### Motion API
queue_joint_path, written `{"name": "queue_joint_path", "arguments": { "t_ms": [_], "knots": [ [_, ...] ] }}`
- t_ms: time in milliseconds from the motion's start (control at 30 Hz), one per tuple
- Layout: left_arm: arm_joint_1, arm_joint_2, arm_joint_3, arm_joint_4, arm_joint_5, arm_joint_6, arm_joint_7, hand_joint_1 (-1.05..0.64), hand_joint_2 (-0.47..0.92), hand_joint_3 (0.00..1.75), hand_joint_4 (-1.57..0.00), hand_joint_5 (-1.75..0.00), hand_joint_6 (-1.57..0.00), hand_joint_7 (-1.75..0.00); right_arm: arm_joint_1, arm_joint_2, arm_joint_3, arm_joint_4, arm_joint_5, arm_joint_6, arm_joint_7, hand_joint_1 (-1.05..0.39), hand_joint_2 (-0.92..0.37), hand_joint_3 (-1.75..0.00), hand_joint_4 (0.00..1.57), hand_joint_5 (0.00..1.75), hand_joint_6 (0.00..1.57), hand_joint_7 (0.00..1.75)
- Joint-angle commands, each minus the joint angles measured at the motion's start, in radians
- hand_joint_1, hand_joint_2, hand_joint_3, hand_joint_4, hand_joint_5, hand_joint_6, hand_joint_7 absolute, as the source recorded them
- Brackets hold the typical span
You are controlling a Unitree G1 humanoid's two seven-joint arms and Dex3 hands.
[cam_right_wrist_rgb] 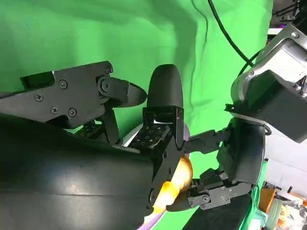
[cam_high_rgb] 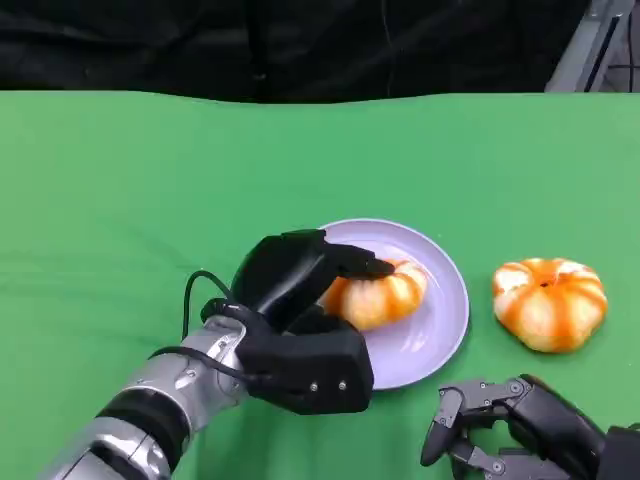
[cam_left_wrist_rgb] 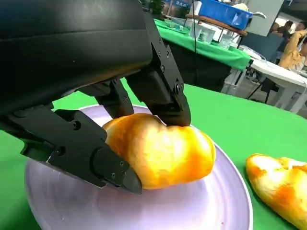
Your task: Grasp the bread from the table and place it into the plate.
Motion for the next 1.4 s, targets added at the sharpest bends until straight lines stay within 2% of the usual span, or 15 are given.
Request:
{"name": "queue_joint_path", "arguments": {
  "t_ms": [33,67,100,133,200,233,267,900,1100,1133,1167,1233,1400],
  "knots": [
    [-0.016,0.007,0.004,0.008,-0.011,-0.001,-0.005,-0.09,0.84,0.00,-0.74,-0.71,-1.08,0.00,0.001,-0.009,-0.001,-0.003,0.004,-0.005,-0.004,-0.05,-0.91,-0.51,0.70,1.59,0.78,1.07],
    [-0.025,0.004,0.012,0.018,-0.028,0.001,-0.053,-0.09,0.84,0.00,-0.75,-0.71,-1.08,0.00,0.002,-0.011,-0.001,-0.007,0.000,-0.003,-0.006,-0.05,-0.91,-0.51,0.70,1.59,0.78,1.07],
    [-0.032,0.002,0.019,0.024,-0.041,0.002,-0.091,-0.36,0.88,0.13,-0.57,-0.47,-0.79,0.00,0.002,-0.012,0.000,-0.011,-0.003,-0.001,-0.008,-0.04,-0.91,-0.51,0.70,1.58,0.78,1.07],
    [-0.037,0.000,0.023,0.029,-0.052,0.003,-0.118,-0.53,0.90,0.23,-0.51,-0.24,-0.60,0.00,0.002,-0.013,0.000,-0.013,-0.005,0.000,-0.009,-0.04,-0.91,-0.51,0.70,1.58,0.79,1.07],
    [-0.039,-0.001,0.039,0.027,-0.083,0.002,-0.182,-0.61,0.92,0.28,-0.48,-0.12,-0.50,0.00,0.002,-0.013,0.000,-0.012,-0.003,-0.003,-0.008,-0.04,-0.91,-0.51,0.70,1.57,0.79,1.07],
    [-0.039,-0.002,0.050,0.024,-0.103,0.001,-0.220,-0.73,0.92,0.42,-0.42,-0.06,-0.42,0.00,0.002,-0.012,0.000,-0.010,-0.001,-0.006,-0.007,-0.04,-0.91,-0.51,0.70,1.57,0.78,1.07],
    [-0.038,-0.002,0.058,0.021,-0.117,0.001,-0.248,-0.77,0.92,0.47,-0.40,-0.04,-0.39,0.00,0.002,-0.012,0.000,-0.009,0.000,-0.007,-0.006,-0.04,-0.91,-0.51,0.70,1.57,0.78,1.07],
    [-0.004,0.013,0.119,-0.060,-0.200,-0.020,-0.358,-0.89,0.92,0.64,-0.32,0.00,-0.28,0.00,0.005,-0.013,0.000,-0.013,0.002,0.007,-0.004,-0.05,-0.91,-0.49,0.70,1.58,0.78,1.08],
    [0.009,0.017,0.134,-0.077,-0.219,-0.042,-0.356,-0.89,0.92,0.65,-0.34,-0.01,-0.30,-0.01,0.008,-0.013,0.001,-0.019,0.002,0.014,-0.004,-0.04,-0.91,-0.49,0.69,1.58,0.78,1.10],
    [0.027,0.012,0.168,-0.089,-0.259,-0.091,-0.338,-0.89,0.92,0.65,-0.34,-0.01,-0.30,-0.01,0.004,-0.013,-0.001,-0.010,0.008,0.011,0.000,-0.04,-0.91,-0.49,0.69,1.59,0.78,1.10],
    [0.041,0.009,0.193,-0.098,-0.290,-0.129,-0.324,-0.85,0.92,0.64,-0.43,-0.04,-0.34,-0.02,0.002,-0.012,-0.003,-0.003,0.013,0.008,0.003,-0.05,-0.91,-0.49,0.69,1.58,0.78,1.10],
    [0.056,0.006,0.222,-0.104,-0.321,-0.171,-0.314,-0.82,0.92,0.63,-0.48,-0.05,-0.37,-0.03,-0.001,-0.011,-0.005,0.005,0.018,0.005,0.007,-0.05,-0.91,-0.48,0.69,1.58,0.78,1.10],
    [0.055,0.004,0.233,-0.096,-0.320,-0.186,-0.319,-0.81,0.92,0.63,-0.49,-0.05,-0.38,-0.02,-0.002,-0.011,-0.006,0.007,0.018,0.003,0.009,-0.05,-0.91,-0.48,0.70,1.58,0.79,1.10]
  ]
}}
